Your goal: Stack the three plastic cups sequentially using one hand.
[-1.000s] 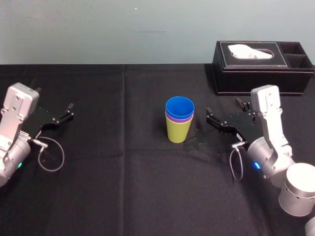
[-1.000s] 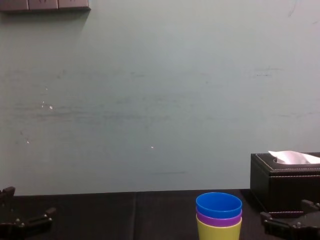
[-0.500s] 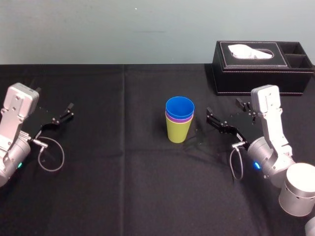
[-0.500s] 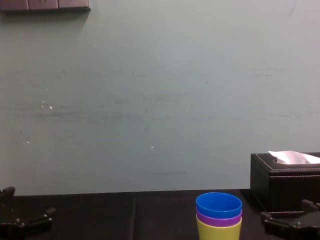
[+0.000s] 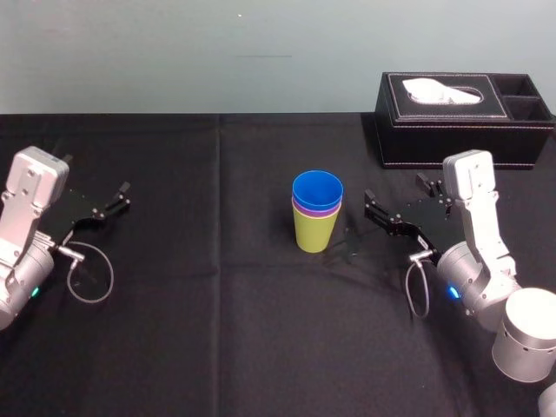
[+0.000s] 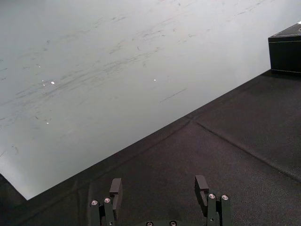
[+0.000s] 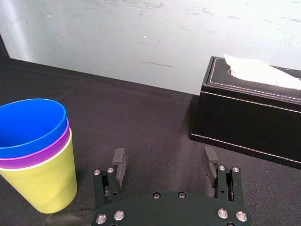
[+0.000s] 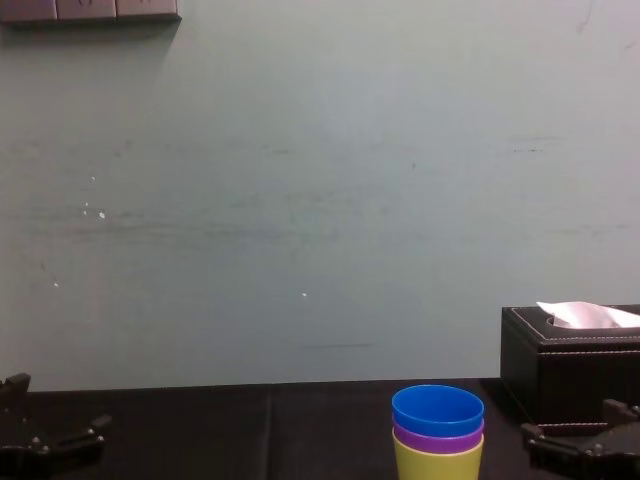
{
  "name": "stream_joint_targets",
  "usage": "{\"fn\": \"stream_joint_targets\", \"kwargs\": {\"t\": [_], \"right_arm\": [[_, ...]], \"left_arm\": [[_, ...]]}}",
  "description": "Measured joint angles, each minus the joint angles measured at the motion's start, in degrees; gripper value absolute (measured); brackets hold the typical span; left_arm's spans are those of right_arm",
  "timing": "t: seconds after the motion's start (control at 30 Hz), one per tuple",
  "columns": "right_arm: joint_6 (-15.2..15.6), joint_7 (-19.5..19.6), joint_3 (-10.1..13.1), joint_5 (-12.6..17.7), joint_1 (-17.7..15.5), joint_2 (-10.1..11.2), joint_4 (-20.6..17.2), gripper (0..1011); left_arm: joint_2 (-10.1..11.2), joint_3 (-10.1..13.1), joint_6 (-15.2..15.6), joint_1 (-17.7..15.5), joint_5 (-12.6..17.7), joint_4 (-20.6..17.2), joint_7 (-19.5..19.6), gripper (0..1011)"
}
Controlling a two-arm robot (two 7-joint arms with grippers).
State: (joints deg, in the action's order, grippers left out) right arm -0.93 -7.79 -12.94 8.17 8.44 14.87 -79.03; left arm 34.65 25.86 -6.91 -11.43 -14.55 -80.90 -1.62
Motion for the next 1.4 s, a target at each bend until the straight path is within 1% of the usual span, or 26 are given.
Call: {"fn": "stream_joint_targets", "kwargs": {"t": [1.4], "right_arm": [[0.00, 0.00, 0.00, 0.00, 0.00, 0.00, 0.00, 1004]], "left_arm": [[0.00, 0.00, 0.00, 0.00, 0.00, 0.00, 0.00, 1011]]}}
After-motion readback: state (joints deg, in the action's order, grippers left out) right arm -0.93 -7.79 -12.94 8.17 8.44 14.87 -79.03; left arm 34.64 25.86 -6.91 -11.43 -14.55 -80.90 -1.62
